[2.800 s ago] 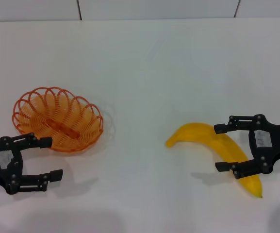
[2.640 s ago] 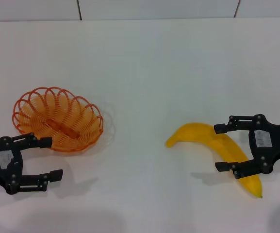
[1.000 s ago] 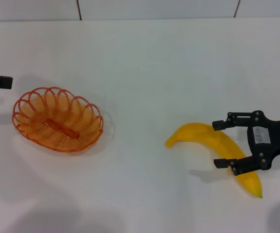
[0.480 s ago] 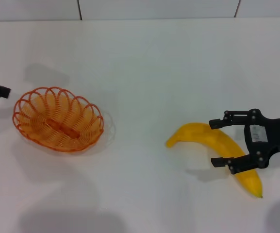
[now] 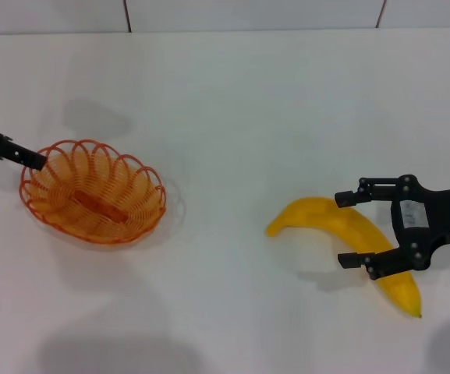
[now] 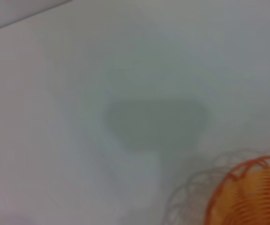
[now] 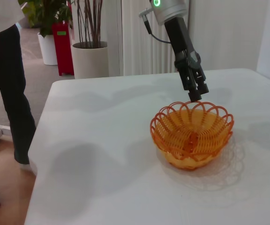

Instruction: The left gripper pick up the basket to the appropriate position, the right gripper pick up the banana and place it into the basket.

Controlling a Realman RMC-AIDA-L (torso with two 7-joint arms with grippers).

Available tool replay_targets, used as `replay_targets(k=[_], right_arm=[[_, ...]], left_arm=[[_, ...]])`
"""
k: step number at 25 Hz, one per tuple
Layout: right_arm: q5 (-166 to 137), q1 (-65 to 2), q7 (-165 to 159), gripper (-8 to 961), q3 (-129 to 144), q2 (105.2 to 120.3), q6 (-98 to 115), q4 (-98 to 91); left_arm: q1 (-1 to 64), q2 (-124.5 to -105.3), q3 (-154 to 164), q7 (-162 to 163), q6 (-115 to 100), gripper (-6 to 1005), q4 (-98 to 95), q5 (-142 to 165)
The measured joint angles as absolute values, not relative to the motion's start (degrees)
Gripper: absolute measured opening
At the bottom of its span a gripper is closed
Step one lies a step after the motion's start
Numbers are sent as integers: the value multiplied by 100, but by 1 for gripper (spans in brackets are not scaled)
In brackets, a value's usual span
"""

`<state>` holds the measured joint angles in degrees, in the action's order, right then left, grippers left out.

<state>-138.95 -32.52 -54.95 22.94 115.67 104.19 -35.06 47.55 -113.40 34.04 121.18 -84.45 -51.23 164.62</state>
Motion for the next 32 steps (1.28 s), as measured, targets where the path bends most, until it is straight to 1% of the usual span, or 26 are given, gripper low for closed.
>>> replay_targets(k=[7,11,16,18,24,32], right_arm=[[-13895,-3252,-5505,881,2317,11566,10415,-3507],[-13895,-3252,-5508,882,2335,11566,10414,-3507],[-13895,-3247,-5510,882,2338,11566,10414,-3507],[-13895,-3244,-5510,882,2338,11566,10414,-3507],[-13895,-3236,-5511,882,2338,11566,10414,-3507],[-13895,-3238,-5511,881,2338,11566,10414,-3507]], left_arm=[[4741,-11363,3608,12423,-8105,861,-5112,16468],[4753,-11473,3917,12419,-8021,835,-5107,16470],[4800,-11550,4028,12395,-7915,784,-5106,16470],[4811,-11557,4033,12387,-7914,764,-5106,16471],[4807,-11604,4056,12297,-7913,749,-5052,16471],[4796,-11610,4102,12251,-7927,729,-5043,16471]])
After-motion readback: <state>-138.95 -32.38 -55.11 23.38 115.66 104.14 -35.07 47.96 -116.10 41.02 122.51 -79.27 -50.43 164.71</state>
